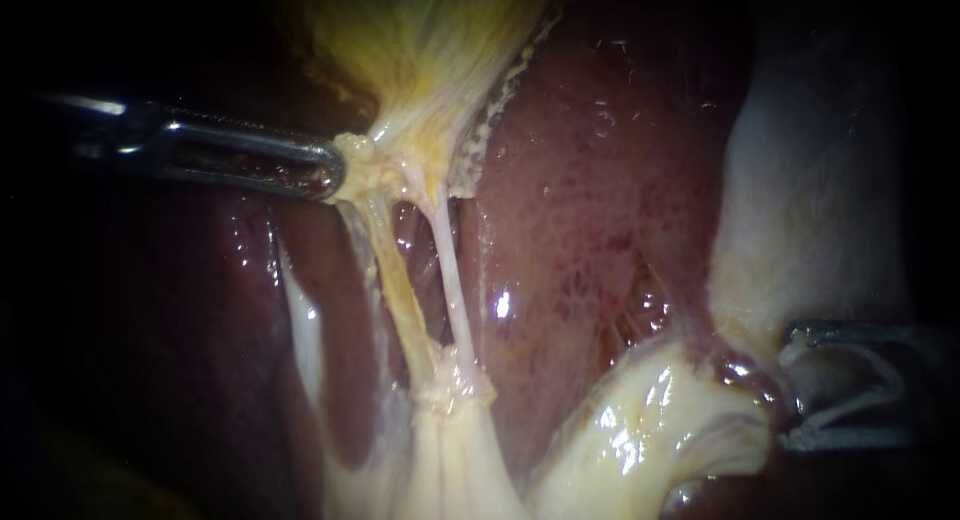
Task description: Clipping first clip left tube
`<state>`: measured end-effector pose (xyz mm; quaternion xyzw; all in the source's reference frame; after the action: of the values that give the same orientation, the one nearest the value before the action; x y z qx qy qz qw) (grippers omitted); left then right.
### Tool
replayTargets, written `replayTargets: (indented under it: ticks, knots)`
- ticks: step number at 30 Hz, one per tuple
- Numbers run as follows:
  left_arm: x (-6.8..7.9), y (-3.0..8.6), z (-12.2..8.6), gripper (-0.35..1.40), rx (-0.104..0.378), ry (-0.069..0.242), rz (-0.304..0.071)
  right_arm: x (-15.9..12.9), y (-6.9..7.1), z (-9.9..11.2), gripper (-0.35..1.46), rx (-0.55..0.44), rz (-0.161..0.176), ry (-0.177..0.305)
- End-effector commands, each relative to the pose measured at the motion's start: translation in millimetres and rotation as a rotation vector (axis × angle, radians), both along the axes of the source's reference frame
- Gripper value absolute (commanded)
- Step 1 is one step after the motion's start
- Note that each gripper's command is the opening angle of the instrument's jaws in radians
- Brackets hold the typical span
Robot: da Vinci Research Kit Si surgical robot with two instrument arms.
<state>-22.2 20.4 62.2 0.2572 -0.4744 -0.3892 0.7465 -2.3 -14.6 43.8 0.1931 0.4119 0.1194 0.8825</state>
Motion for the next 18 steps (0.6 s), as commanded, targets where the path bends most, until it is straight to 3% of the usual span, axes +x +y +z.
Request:
replayTargets:
  ticks: [1,18]
  knots:
    - [0.0,0.0,0.0,-0.35,0.000,0.000,0.000,0.0,-0.1,0.0,0.50,0.000,0.000,0.000]
    - [0.2,0.4,-0.5,-0.35,0.004,-0.002,0.001,2.6,0.4,0.6,0.50,0.005,0.019,-0.010]
